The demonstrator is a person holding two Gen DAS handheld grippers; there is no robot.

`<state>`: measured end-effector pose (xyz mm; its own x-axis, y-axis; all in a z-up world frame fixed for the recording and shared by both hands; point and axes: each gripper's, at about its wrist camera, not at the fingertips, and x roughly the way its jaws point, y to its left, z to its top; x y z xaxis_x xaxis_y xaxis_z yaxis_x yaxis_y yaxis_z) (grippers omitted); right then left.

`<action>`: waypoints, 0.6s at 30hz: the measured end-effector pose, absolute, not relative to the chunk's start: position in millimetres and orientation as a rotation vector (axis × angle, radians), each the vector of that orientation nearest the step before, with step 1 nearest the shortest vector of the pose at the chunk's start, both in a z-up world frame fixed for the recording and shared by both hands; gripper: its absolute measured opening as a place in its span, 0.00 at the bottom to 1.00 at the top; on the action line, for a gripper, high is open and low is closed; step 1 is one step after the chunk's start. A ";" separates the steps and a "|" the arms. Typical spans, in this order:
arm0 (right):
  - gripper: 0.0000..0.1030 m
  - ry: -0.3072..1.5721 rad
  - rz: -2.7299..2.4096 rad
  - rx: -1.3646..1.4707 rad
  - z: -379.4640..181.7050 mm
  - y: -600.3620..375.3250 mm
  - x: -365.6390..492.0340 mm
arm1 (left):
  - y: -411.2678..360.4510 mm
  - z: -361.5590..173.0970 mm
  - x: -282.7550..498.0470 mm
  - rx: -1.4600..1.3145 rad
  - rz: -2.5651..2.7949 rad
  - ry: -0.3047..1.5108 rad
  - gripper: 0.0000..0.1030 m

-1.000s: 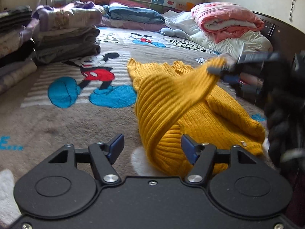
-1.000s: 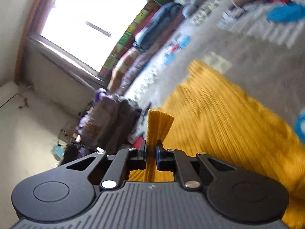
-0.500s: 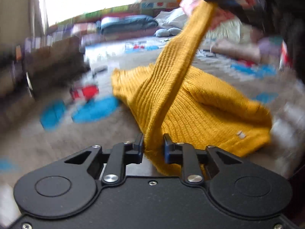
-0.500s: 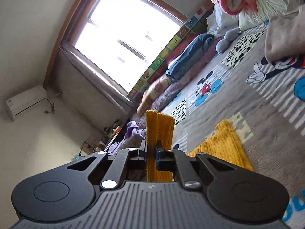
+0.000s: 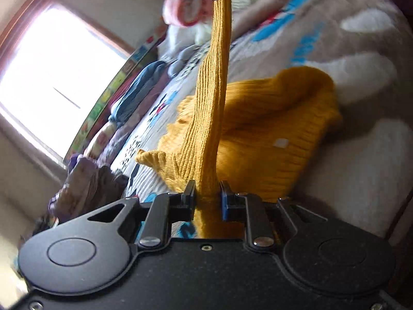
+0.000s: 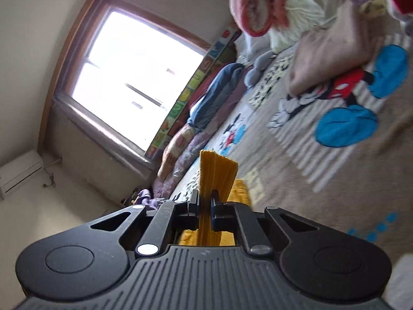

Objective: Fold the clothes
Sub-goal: 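Lift the hem with the right gripper and fold it over the sweater body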

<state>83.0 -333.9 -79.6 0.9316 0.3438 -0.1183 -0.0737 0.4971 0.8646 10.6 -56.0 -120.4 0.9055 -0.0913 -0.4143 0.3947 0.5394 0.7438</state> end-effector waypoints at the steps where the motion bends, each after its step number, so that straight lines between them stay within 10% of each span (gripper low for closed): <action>1: 0.09 0.291 0.248 1.033 -85.6 -338.1 79.2 | -56.4 -122.5 10.7 0.980 -0.301 0.346 0.17; 18: 0.09 0.428 0.169 1.043 -165.6 -355.8 61.7 | -40.9 -122.4 13.5 1.059 -0.392 0.407 0.16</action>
